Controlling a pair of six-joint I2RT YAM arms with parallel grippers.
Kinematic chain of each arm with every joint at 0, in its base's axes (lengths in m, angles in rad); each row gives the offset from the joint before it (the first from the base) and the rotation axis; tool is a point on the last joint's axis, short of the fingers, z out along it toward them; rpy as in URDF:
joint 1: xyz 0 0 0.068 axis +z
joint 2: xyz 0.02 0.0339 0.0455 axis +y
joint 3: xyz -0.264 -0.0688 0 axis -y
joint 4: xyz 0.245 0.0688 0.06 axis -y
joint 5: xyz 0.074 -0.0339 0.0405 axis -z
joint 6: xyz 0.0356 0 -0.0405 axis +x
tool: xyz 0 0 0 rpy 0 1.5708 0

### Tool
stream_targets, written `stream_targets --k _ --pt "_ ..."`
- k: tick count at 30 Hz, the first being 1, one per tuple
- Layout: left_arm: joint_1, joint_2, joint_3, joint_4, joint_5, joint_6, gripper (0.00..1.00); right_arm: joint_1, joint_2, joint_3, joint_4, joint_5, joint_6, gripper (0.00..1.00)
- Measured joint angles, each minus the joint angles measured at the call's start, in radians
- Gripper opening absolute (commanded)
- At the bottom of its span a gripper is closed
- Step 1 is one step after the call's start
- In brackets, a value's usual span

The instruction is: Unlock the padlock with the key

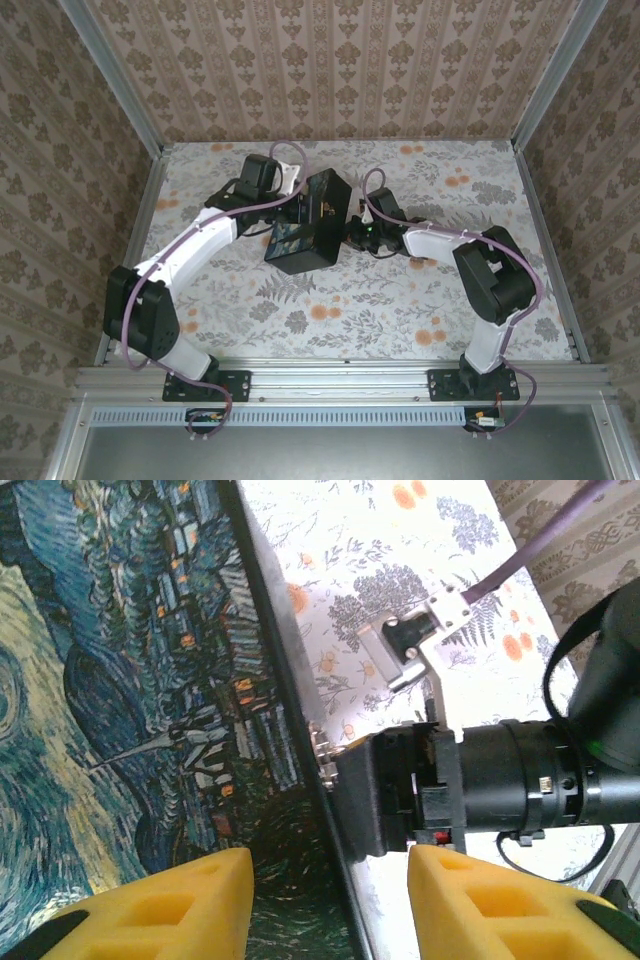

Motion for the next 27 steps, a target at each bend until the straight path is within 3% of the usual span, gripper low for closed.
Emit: stream_targets --k 15,19,20,21,22,23,24,27 --pt "0.107 -0.048 0.021 -0.071 -0.106 0.005 0.46 0.000 0.084 0.009 -0.016 0.064 -0.034 0.11" --pt "0.125 -0.055 0.021 -0.122 -0.173 0.051 0.47 -0.013 0.081 0.008 -0.031 0.073 -0.059 0.16" --pt "0.129 -0.054 0.021 -0.134 -0.193 0.063 0.49 -0.020 0.077 0.007 -0.038 0.074 -0.071 0.20" --pt "0.135 -0.053 0.014 -0.142 -0.221 0.079 0.54 -0.032 0.068 0.006 -0.056 0.075 -0.090 0.31" --pt "0.145 -0.054 0.003 -0.141 -0.241 0.089 0.88 -0.046 0.055 0.006 -0.074 0.077 -0.112 0.45" --pt "0.157 -0.054 -0.014 -0.132 -0.257 0.101 0.99 -0.059 0.043 0.006 -0.091 0.082 -0.125 0.72" --pt "0.173 -0.054 -0.043 -0.115 -0.272 0.106 1.00 -0.079 0.024 0.006 -0.113 0.089 -0.149 1.00" --pt "0.230 -0.073 -0.173 -0.031 -0.343 0.113 1.00 -0.139 -0.054 -0.006 -0.164 0.137 -0.223 1.00"
